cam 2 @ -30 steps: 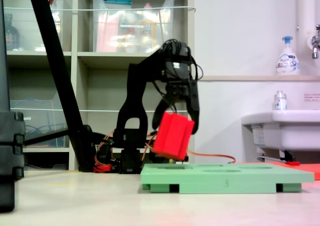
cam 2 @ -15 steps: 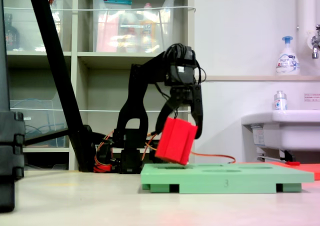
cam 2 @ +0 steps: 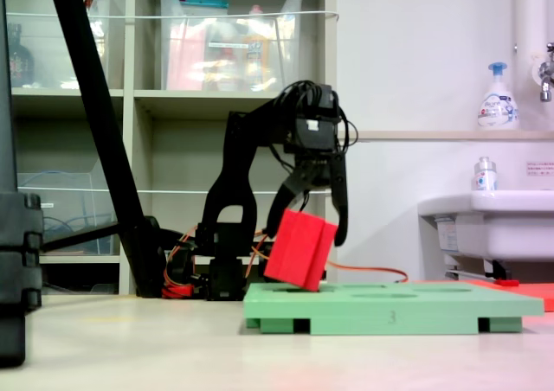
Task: Put the cross columnar block into the corresponding hole
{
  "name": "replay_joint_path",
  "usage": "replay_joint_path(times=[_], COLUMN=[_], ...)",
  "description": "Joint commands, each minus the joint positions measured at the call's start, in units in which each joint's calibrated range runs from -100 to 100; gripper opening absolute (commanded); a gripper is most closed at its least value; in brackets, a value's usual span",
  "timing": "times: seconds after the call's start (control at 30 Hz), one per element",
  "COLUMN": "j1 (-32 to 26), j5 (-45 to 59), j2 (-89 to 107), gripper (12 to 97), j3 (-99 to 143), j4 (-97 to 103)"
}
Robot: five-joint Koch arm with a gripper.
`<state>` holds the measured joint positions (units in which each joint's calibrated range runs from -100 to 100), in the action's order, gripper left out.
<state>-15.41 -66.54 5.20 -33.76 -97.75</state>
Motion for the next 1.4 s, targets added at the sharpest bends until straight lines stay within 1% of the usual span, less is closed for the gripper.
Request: replay_joint_path(times=[0.0,0.23,1.37], j1=[0.0,0.0,-1.2], j5=[-0.5,-0.5,-1.4], j2=[0.1,-1.0,-14.6], gripper=[38.5,38.5,38.8], j3=[-5.0,-8.4,-8.8], j4=[-2.3,-2.3,-2.3])
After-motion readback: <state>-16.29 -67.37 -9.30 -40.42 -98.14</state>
